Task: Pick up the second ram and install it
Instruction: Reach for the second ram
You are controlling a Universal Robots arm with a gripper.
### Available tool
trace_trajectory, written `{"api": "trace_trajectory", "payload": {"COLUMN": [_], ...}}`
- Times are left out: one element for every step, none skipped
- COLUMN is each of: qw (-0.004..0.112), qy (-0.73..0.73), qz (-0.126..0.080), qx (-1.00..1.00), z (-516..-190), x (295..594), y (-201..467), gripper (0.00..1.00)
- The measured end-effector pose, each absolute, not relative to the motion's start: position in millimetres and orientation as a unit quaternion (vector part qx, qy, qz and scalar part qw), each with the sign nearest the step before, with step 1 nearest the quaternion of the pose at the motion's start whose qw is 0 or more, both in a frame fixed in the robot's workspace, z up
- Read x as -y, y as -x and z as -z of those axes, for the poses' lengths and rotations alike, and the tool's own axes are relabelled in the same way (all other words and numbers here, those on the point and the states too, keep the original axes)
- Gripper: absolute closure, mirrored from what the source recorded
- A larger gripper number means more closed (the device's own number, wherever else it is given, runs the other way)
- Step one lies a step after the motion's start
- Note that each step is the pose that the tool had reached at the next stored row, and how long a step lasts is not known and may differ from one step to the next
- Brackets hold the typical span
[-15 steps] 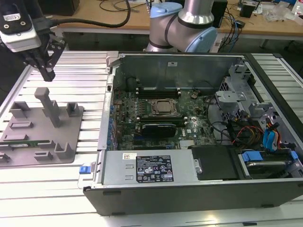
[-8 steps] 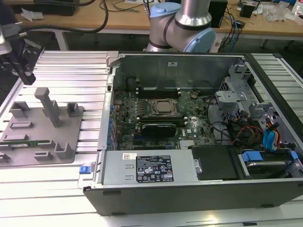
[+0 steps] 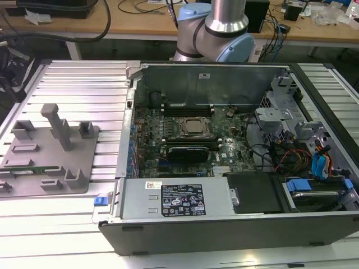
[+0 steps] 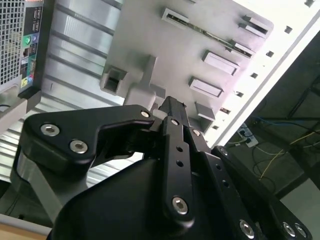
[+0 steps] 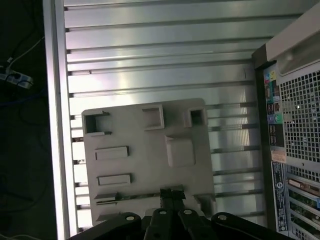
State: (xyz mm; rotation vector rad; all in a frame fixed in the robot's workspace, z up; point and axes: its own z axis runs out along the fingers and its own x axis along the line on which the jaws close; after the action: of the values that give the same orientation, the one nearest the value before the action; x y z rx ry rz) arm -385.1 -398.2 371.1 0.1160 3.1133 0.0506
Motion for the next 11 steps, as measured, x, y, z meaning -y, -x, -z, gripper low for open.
{"api": "trace_trajectory", "payload": {"qw": [0.013, 0.013, 0.013, 0.013, 0.013, 0.013, 0.013, 0.013, 0.013, 0.013, 0.013], "qy": [-0.037, -0.037, -0.037, -0.037, -0.037, -0.037, -0.037, -0.037, -0.037, -0.037, -0.037], "qz": [-0.016, -0.016, -0.016, -0.016, -0.016, -0.016, -0.016, -0.016, -0.016, -0.016, -0.016], "qx": [-0.999, -0.999, -0.999, -0.999, -0.999, -0.999, -0.999, -0.999, -0.999, -0.999, -0.999], "z": [-370.2, -369.6, -368.6, -367.3, -365.6, -364.0, -361.1, -358.5, -356.8, -355.0, -352.8], "x": [399.0, 399.9, 401.8, 404.8, 408.3, 410.7, 413.6, 415.4, 416.5, 417.6, 418.6], "y": [388.0, 389.0, 390.1, 391.5, 393.0, 394.3, 395.8, 396.3, 396.8, 397.2, 398.0], "gripper": [0.92, 0.92, 0.92, 0.92, 0.92, 0.92, 0.92, 0.92, 0.92, 0.92, 0.92]}}
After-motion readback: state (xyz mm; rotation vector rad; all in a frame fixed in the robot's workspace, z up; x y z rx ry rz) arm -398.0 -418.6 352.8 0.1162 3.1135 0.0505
